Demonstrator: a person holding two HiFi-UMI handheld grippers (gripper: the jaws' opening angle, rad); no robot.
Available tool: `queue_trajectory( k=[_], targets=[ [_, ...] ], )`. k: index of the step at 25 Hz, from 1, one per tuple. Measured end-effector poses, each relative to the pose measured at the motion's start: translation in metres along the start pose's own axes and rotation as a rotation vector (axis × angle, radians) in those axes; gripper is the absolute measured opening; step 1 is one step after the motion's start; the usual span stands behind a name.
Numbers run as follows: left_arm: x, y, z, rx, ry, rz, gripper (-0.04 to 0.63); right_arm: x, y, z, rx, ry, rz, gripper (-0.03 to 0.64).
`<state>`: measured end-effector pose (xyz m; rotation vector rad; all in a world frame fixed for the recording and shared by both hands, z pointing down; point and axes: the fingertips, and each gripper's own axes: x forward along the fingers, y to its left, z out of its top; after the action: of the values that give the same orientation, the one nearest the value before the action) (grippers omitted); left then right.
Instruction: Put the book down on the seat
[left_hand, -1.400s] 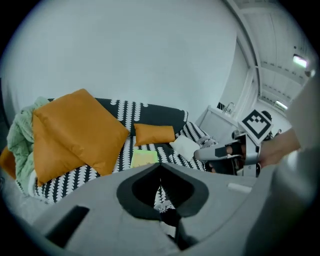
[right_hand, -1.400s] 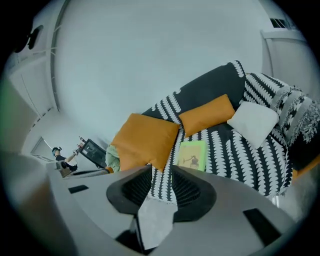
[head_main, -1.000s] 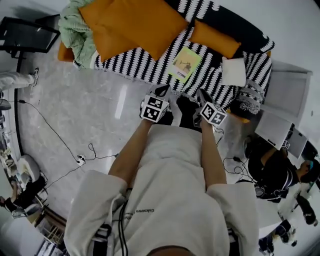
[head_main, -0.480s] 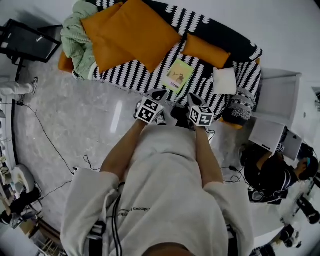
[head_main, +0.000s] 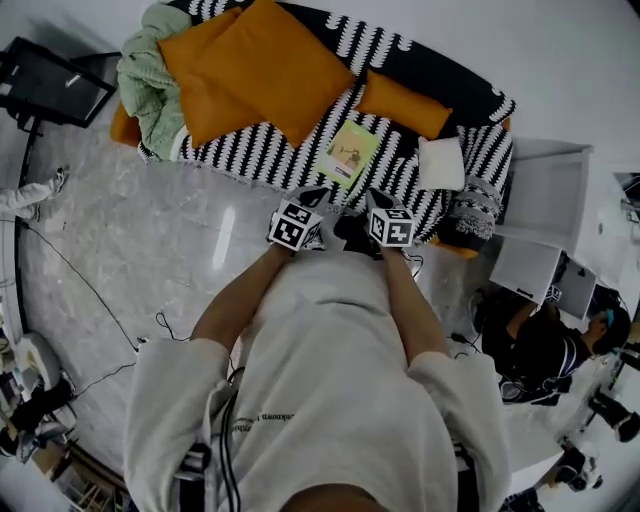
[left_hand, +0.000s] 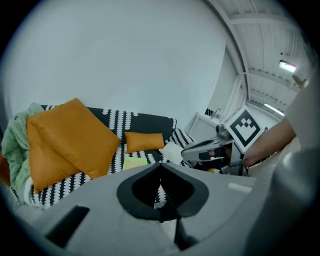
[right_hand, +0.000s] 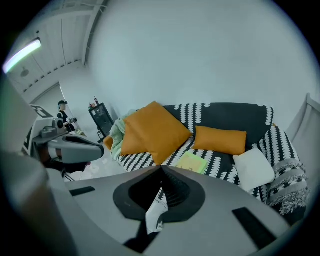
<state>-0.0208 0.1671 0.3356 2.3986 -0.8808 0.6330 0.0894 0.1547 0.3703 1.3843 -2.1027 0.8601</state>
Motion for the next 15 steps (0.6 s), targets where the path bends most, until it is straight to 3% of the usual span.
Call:
queue_trajectory(
  k=[9, 15],
  targets=[
    [-0.016, 0.028, -0.001, -0.165, -0.068, 0.082, 0.009, -0.006, 0.032, 0.018, -0.248, -0.018, -0.002, 0.006],
    [-0.018, 0.013, 0.01, -0.048, -0.089, 0.08, 0.009, -0.01, 0.024, 0.012, -0.226, -0.005, -0.044, 0.006]
  ],
)
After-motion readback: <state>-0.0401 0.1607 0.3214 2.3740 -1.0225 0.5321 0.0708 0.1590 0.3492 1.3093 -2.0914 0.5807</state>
